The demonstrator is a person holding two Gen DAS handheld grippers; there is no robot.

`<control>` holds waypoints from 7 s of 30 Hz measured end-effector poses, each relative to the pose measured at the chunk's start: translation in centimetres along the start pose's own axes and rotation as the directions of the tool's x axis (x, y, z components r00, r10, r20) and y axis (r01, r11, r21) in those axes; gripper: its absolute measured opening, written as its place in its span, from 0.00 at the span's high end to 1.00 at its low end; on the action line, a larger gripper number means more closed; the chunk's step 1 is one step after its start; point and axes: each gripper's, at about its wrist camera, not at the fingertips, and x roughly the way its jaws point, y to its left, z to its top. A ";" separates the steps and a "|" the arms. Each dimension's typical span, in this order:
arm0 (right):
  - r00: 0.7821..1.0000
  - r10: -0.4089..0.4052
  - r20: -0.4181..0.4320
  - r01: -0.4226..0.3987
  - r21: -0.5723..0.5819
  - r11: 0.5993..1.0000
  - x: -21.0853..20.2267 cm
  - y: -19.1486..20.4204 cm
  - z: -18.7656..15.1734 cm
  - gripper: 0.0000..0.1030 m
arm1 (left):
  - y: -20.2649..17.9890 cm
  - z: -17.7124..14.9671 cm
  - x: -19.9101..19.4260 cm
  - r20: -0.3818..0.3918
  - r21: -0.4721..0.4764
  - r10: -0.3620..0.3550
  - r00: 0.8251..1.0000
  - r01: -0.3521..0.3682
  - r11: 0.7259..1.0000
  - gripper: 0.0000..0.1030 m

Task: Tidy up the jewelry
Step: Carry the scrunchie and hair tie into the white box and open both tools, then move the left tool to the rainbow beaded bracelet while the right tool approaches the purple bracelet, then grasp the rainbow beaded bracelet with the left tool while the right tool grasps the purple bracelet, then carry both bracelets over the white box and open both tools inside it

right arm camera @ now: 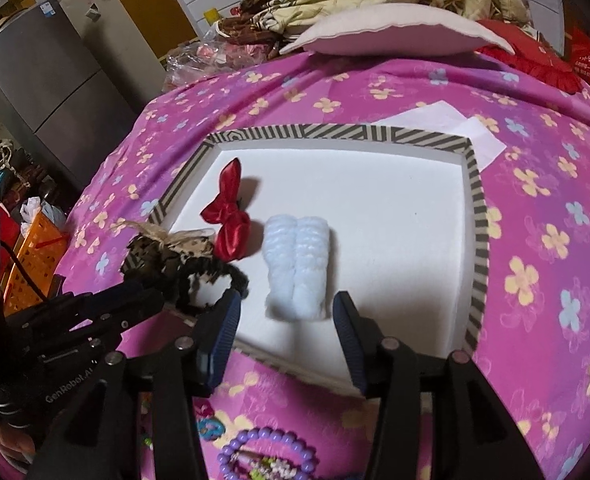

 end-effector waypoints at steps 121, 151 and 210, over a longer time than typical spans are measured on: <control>0.998 0.015 -0.067 -0.030 -0.225 0.974 -6.8 -0.8 -5.4 0.91 | 3.2 -10.8 -0.5 -0.203 -0.102 -0.060 0.977 0.039 0.994 0.80; 1.000 0.009 0.021 -0.004 -0.225 0.974 -10.6 -0.7 -3.5 0.91 | 2.5 -6.5 -9.0 0.018 -0.047 -0.097 0.995 0.097 0.994 0.85; 0.991 -0.078 -0.111 0.068 -0.088 0.994 10.4 -3.2 11.8 0.91 | 8.4 9.6 7.9 -0.085 -0.162 0.090 0.992 -0.103 0.981 0.85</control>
